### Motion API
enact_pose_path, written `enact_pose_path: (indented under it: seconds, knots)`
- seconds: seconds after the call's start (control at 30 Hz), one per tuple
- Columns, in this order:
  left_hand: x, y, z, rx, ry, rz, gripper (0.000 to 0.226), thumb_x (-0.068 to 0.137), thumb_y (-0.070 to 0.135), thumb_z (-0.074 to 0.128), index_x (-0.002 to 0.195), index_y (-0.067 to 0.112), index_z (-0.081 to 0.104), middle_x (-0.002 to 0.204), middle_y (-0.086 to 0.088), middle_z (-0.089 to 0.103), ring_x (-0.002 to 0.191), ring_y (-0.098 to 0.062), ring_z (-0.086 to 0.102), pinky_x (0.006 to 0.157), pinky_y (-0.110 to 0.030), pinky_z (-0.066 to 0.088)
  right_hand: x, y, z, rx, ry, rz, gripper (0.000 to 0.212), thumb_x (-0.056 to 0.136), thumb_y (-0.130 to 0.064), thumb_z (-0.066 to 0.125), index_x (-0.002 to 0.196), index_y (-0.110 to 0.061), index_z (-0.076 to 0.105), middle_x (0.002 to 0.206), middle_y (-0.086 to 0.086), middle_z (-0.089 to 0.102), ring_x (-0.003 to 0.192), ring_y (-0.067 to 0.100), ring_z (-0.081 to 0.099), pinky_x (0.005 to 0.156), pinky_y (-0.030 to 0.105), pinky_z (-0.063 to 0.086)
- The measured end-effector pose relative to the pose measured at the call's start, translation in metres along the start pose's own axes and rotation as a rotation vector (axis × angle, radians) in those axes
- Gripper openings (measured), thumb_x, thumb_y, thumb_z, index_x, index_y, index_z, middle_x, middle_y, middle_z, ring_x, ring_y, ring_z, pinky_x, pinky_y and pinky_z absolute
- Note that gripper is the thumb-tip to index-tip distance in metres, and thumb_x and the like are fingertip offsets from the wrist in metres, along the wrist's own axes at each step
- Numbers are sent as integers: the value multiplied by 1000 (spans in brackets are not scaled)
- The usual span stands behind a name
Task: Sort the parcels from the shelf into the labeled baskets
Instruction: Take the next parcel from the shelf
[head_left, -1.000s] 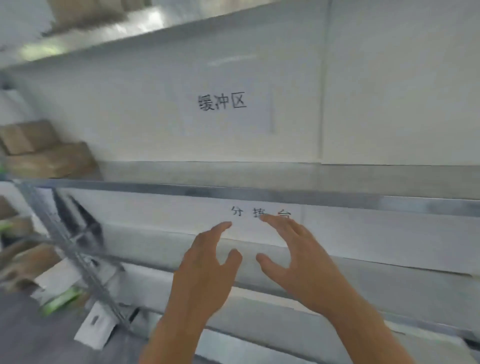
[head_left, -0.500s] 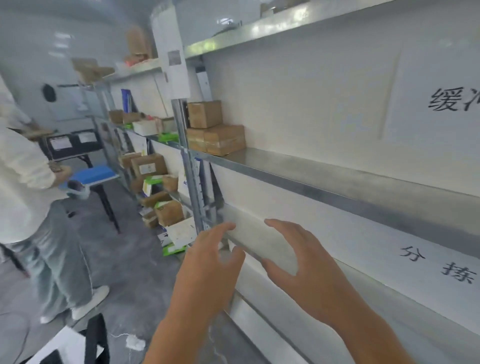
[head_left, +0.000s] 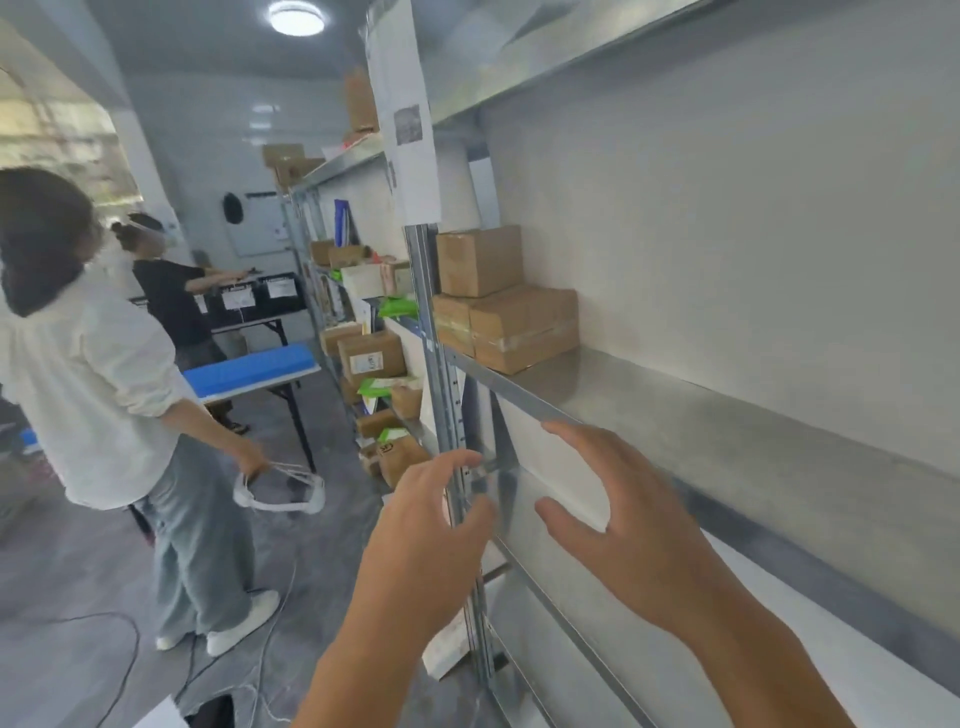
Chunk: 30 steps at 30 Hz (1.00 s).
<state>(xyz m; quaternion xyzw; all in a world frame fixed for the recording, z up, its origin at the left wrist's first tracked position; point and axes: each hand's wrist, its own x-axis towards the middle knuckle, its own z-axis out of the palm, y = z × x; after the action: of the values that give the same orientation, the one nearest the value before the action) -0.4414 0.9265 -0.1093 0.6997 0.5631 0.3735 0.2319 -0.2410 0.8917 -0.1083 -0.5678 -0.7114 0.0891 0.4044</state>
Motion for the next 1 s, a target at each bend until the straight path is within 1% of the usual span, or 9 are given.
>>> enact_pose_path:
  seconds: [0.17,0.27,0.37,0.47,0.67,0.77,0.87,0.9,1.0]
  knots:
    - [46,6,15,35,-8,13,41,100,42,55,138,54,47,145,24,47,127,-4,49,100,-29,38,47,22,2,18,-4,-21,60,96,-51,62,151,-50,36,144,-37,40,135,-7,38,107,24,37]
    - [84,17,18,41,2,71,45,97,44,56,140,55,44,146,22,45,127,-10,51,105,-35,45,78,27,4,30,-45,4,61,99,-48,63,152,-52,35,145,-36,39,135,-6,37,106,25,38]
    - [135,34,24,39,44,167,49,96,41,61,141,52,45,153,16,39,132,-12,48,106,-37,44,128,26,2,14,-31,32,60,100,-39,64,153,-45,38,154,-17,45,141,10,42,111,39,44]
    - [202,46,32,122,83,214,52,96,40,65,145,43,46,157,4,37,134,-27,52,107,-47,48,196,37,9,-29,1,102,62,95,-28,59,153,-42,41,153,-1,49,140,28,47,111,48,45]
    - [293,43,46,367,-59,64,67,91,59,63,150,36,40,151,-13,40,137,-43,39,109,-54,44,280,95,46,-7,-85,220,72,78,-37,44,149,-29,53,150,11,52,139,35,49,116,51,42]
    - [303,36,47,396,-41,85,65,85,67,66,138,33,49,140,-15,45,133,-39,38,107,-50,42,268,88,54,151,46,246,71,68,-40,39,133,-30,64,128,5,64,120,24,60,105,42,51]
    - [305,37,45,383,0,132,70,76,82,63,122,31,54,130,-14,47,126,-34,39,105,-47,43,250,66,54,415,173,355,43,84,-15,54,124,-27,66,118,2,68,101,14,65,83,22,51]
    - [305,37,45,370,-1,138,70,74,84,64,117,30,54,126,-11,47,121,-31,43,101,-44,44,245,60,55,525,214,426,40,87,-9,55,122,-27,65,112,2,71,94,15,68,76,20,52]
    - [298,40,43,278,-16,123,64,72,75,72,107,27,50,113,-3,48,102,-27,56,90,-41,52,236,49,61,786,349,559,49,83,-7,56,126,-29,65,111,6,73,88,23,71,72,34,55]
